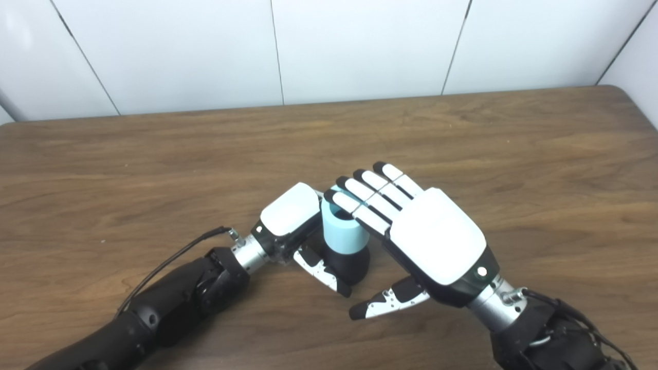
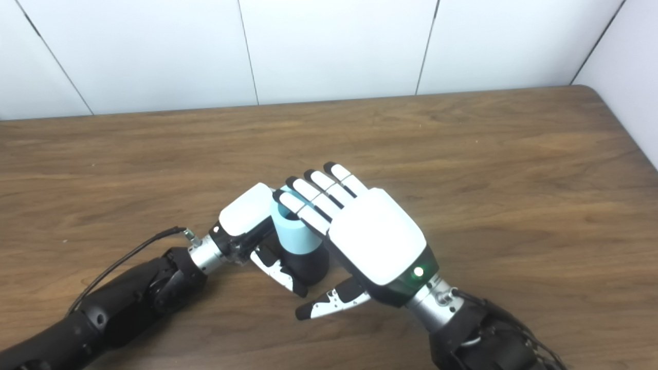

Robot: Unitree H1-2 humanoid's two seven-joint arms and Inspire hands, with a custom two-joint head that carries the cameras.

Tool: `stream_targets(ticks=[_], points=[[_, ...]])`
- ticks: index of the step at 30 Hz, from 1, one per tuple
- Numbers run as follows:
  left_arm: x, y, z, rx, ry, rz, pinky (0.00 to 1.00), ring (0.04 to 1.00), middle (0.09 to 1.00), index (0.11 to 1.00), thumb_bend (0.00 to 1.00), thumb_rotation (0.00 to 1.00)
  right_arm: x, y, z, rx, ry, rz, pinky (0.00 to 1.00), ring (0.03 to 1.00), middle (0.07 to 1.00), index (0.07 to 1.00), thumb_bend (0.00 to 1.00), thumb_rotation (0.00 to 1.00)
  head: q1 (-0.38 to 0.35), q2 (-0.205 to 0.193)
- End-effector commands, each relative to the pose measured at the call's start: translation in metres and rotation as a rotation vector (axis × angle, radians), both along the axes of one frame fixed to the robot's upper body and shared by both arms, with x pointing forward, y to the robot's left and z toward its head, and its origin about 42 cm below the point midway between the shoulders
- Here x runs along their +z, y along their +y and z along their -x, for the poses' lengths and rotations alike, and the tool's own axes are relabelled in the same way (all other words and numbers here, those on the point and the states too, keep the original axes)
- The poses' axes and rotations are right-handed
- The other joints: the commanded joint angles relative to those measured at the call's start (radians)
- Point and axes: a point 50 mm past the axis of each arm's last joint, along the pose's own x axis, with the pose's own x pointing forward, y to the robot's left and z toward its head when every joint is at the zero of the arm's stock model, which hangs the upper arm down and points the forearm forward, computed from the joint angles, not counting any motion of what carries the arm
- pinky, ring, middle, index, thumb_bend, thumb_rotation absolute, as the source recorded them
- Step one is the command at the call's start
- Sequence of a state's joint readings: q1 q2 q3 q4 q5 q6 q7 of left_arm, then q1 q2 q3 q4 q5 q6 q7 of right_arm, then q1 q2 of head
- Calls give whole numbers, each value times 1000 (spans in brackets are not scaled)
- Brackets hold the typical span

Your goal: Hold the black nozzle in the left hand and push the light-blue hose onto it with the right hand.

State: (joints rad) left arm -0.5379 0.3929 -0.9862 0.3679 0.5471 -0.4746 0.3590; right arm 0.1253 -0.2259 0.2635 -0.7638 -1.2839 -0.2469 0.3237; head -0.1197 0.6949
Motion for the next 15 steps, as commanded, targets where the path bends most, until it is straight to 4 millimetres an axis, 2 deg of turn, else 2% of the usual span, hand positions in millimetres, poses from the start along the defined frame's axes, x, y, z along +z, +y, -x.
stream_targets(ticks=[1, 7, 15], points=[[-88, 3, 76, 7, 266, -93, 396, 489, 508, 463, 519, 0, -25, -6, 8, 8, 186, 143, 874, 897, 894, 844, 795, 692, -1, 0], [-88, 3, 76, 6, 265, -94, 400, 491, 509, 462, 519, 0, -25, -6, 10, 9, 208, 151, 898, 905, 901, 849, 789, 697, -1, 0], [-89, 2, 76, 13, 259, -88, 404, 492, 503, 469, 520, 0, -28, -5, 10, -35, 288, 205, 971, 991, 980, 934, 792, 776, -2, 0]])
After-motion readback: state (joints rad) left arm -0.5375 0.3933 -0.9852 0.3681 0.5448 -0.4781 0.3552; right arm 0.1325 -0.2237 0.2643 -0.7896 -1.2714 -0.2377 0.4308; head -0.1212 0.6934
